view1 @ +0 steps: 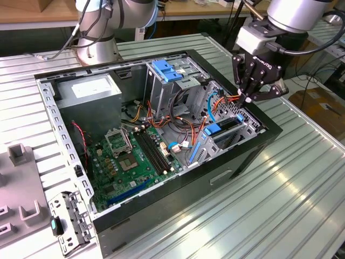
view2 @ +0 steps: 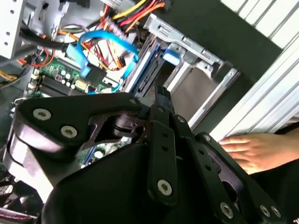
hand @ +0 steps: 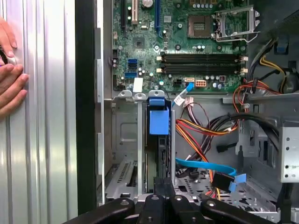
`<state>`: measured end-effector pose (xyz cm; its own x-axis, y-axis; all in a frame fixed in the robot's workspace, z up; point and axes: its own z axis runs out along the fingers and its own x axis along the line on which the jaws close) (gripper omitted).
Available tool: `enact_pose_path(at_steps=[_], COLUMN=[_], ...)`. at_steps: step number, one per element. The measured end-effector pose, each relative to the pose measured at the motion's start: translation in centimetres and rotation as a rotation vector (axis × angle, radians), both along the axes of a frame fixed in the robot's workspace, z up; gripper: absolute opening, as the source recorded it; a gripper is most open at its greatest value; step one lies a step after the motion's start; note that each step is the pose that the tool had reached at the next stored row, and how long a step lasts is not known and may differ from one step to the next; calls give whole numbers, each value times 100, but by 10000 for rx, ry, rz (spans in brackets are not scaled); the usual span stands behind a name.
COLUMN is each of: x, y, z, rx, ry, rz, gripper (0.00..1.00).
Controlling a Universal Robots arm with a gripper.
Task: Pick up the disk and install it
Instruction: 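Insert the first disk wire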
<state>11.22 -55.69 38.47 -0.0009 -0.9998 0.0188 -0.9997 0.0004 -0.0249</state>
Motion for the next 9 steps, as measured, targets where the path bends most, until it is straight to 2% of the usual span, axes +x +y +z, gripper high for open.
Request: enact_pose_path(at_steps=[2, 5, 9], x=[67, 86, 87], y=[0, 0, 0], z=[-6, -3, 63], rx=[-1, -2, 2], ry=[1, 5, 17], rz=[69, 466, 495], gripper=[11, 11, 11])
